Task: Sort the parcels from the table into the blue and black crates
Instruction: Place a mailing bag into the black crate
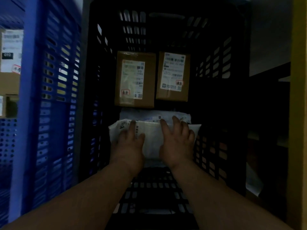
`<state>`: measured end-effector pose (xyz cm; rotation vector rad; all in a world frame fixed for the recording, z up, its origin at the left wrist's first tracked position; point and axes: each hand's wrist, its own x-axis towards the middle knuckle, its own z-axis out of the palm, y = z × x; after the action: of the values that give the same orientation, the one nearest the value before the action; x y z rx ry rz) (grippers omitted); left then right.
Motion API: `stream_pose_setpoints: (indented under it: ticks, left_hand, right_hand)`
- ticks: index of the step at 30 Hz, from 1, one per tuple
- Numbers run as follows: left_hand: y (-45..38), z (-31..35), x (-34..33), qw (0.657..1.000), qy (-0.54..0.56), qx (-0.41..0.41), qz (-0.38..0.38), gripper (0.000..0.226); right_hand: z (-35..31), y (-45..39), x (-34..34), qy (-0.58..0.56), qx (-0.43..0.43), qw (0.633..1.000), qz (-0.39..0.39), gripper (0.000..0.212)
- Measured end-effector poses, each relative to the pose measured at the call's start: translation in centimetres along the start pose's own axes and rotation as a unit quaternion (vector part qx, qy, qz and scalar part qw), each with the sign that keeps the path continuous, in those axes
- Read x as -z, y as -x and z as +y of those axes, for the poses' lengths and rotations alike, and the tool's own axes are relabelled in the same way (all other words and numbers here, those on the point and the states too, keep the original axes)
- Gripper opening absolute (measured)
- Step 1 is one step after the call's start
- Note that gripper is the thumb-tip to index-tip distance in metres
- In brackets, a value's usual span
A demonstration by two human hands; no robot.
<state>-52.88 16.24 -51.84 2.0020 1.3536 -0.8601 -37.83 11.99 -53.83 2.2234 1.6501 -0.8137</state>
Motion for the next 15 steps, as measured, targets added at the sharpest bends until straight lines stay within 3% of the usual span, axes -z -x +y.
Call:
stream_pose_setpoints:
  ticks: [2,3,6,9,15]
  left_hand:
    - [-0.7,-0.1,0.7,0.996,-0.028,-0.03,0.073,0.075]
    - [-1.2,-0.3,1.0,0.996,-0.03,-0.035,0.073,0.076]
    - [-3.4,-0.6,1.4,0.999,-0.017,-0.012,-0.04,0.082]
    - [-5.0,-0.8,1.3,0.987,0.063,0.0,-0.147,0.087]
    - [-6.6,-0.6,-0.1,0.976,0.127,0.005,-0.176,0.088]
  right_hand:
    - [0.7,-0.1,-0.4,0.007,0.0,1.0,-0.031,0.104]
    - [1.0,-0.3,-0.5,0.014,0.002,0.998,-0.055,0.108]
    - [1.5,-1.2,-0.9,0.0,-0.003,0.99,-0.139,0.113]
    - [1.2,-2.1,-1.2,-0.05,-0.018,0.979,-0.197,0.11]
    - [1.7,-3.2,-1.4,-0.069,-0.013,0.967,-0.244,0.104]
